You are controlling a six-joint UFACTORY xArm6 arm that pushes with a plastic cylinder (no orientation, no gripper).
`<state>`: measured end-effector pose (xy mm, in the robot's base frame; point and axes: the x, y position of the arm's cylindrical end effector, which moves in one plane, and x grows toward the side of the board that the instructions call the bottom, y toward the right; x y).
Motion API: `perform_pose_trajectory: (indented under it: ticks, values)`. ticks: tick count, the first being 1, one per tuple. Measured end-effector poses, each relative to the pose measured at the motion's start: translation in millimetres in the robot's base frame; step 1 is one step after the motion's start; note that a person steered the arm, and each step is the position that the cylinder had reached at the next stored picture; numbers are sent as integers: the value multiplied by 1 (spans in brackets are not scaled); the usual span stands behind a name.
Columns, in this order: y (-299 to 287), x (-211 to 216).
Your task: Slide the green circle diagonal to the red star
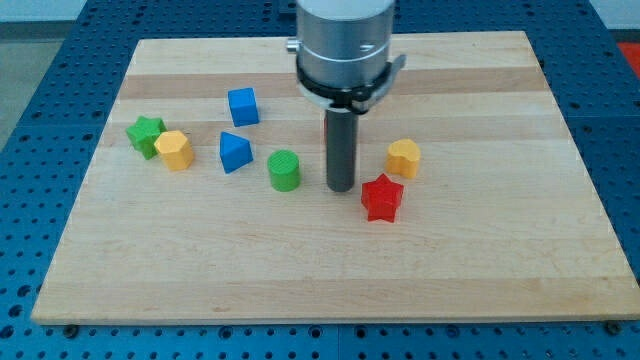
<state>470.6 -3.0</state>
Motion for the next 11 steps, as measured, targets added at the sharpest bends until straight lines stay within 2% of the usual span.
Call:
perform_pose_trajectory:
  ticks: [4,5,6,11]
  values:
    - [-108,14]
    - [-116,-6]
    - [-113,-20]
    - [-45,-20]
